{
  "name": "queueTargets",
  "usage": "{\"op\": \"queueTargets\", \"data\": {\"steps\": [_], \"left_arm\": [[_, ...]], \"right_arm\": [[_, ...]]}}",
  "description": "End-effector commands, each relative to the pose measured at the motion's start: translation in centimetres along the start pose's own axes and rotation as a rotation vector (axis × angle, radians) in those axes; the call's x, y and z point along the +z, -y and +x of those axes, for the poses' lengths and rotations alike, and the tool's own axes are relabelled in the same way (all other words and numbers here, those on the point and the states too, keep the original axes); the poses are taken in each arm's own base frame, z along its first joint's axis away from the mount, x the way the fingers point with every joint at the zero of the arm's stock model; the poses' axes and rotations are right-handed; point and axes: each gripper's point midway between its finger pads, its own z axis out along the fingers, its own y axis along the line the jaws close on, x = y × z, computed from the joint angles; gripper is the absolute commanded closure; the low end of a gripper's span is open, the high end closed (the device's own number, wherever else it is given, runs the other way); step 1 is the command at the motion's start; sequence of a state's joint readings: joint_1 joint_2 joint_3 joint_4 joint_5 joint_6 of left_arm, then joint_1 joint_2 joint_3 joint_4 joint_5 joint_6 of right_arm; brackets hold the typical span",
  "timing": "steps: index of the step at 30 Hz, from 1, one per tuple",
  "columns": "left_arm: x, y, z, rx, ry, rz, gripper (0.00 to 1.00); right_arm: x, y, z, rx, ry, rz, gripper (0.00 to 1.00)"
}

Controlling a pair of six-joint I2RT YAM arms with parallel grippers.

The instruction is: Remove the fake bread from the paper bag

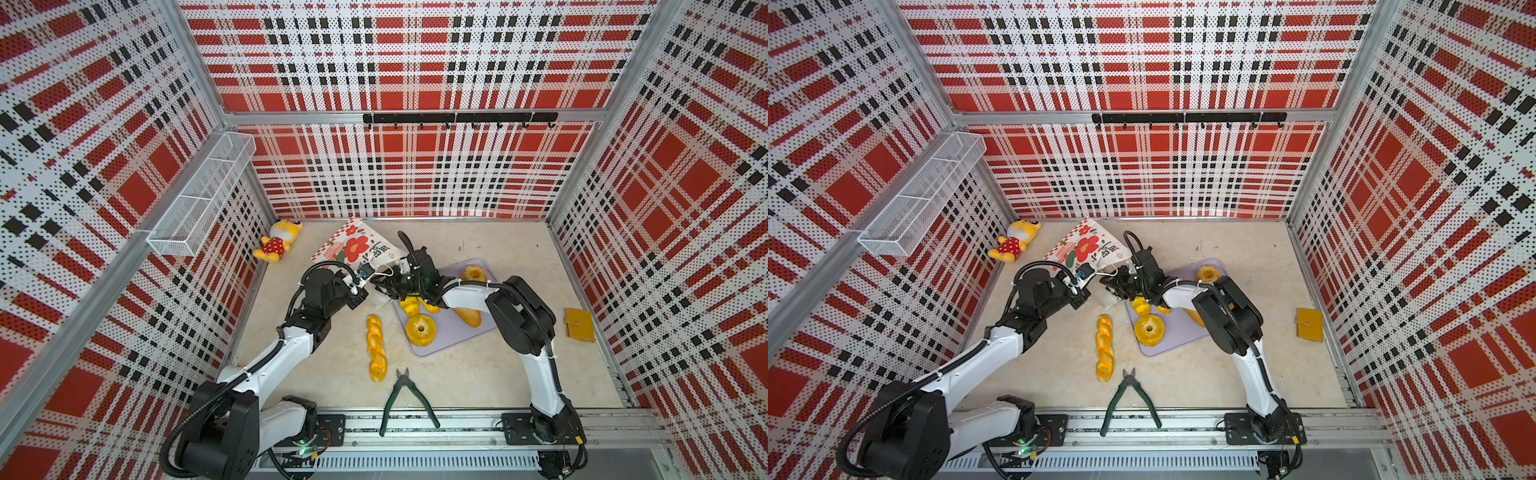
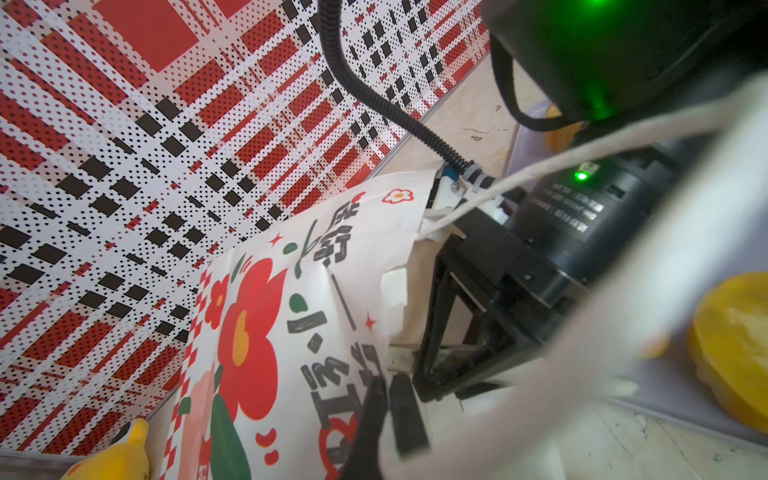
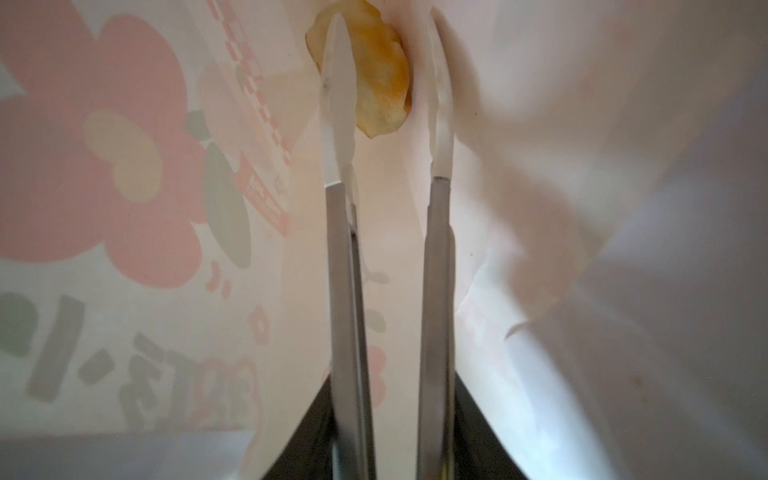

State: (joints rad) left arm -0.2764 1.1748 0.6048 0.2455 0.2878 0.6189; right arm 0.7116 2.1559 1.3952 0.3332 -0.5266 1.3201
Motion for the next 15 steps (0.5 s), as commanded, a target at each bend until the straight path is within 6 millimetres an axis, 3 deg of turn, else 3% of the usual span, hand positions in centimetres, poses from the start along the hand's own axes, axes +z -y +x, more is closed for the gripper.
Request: {"op": "queueTargets", "data": {"steps": [1,10,15], "left_arm": [[0.1,0.4,-0.9,0.029,0.041,0.018,1.00],[0.3,0.6,-0.7,0.031,0.036,0.026,1.00],[0.6,0.9,-0.7,0.031,0.032,0.037,1.00]], "right_arm": [[0.3,-2.8,-1.1,-0.058,0.016,-0.074,0.61],[1.3,-2.9,-0.5,-0.125,-0.042,-0.047,0.57],[2.6,-1.8,-0.8,-0.137,-0.069,-0.011,0.55]]}}
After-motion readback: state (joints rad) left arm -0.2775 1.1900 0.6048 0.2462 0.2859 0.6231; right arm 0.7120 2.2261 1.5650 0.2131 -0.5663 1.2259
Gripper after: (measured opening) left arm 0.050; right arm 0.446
